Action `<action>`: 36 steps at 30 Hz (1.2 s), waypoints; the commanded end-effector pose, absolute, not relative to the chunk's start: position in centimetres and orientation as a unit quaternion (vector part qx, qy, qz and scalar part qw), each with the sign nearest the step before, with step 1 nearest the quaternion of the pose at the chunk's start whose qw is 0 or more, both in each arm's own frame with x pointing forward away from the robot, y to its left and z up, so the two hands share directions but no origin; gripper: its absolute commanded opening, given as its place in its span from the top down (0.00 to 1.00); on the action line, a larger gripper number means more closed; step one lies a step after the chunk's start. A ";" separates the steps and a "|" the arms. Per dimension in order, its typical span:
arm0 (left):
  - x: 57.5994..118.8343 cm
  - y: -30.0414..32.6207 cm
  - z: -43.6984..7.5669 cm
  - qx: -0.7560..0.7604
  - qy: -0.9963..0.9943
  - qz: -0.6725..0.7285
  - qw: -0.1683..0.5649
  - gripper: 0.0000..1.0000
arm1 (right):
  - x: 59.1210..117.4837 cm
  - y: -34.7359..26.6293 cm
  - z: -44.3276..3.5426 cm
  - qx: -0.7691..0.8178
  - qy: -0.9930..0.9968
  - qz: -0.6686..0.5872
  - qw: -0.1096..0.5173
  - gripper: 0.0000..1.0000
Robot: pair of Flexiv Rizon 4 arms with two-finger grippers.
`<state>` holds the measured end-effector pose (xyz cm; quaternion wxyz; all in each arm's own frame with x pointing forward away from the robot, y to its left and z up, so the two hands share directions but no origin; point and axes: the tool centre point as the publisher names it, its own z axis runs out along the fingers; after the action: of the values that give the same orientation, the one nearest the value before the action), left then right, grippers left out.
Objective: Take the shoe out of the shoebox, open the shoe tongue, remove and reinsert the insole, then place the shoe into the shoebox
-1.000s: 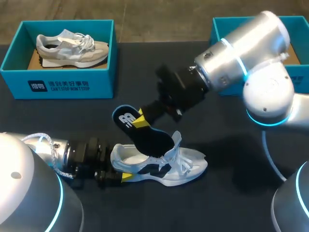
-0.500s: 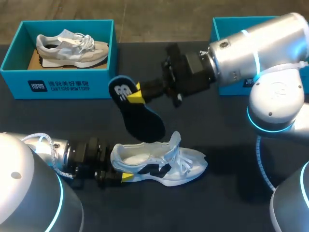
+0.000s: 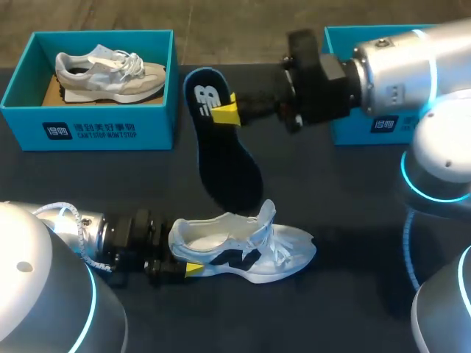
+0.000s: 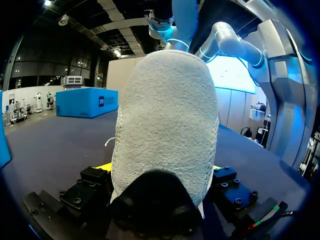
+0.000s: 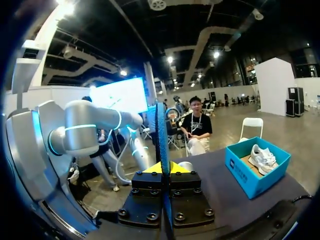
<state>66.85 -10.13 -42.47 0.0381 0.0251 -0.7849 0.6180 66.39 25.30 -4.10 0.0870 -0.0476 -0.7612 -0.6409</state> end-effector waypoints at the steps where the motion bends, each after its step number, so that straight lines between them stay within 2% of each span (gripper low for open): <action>1: 66.9 -10.2 -43.1 0.026 -0.785 0.617 0.038 1.00 | 65.3 23.8 -4.0 -0.055 -0.761 -0.642 0.078 1.00; 10: 66.9 -10.2 -43.1 0.026 -0.785 0.617 0.038 1.00 | 65.3 23.8 -4.0 -0.055 -0.761 -0.642 0.078 1.00; 18: 66.9 -10.2 -43.1 0.026 -0.785 0.617 0.038 1.00 | 65.5 19.3 -1.6 -0.086 -0.734 -0.668 0.091 1.00; 36: 66.9 -10.2 -43.1 0.026 -0.785 0.617 0.038 1.00 | 65.0 14.3 -1.4 -0.103 -0.724 -0.674 0.105 1.00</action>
<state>66.86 -10.12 -42.48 0.0380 0.0252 -0.7849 0.6179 66.02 15.73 -1.51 0.1063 -0.1018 -0.7234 -0.6745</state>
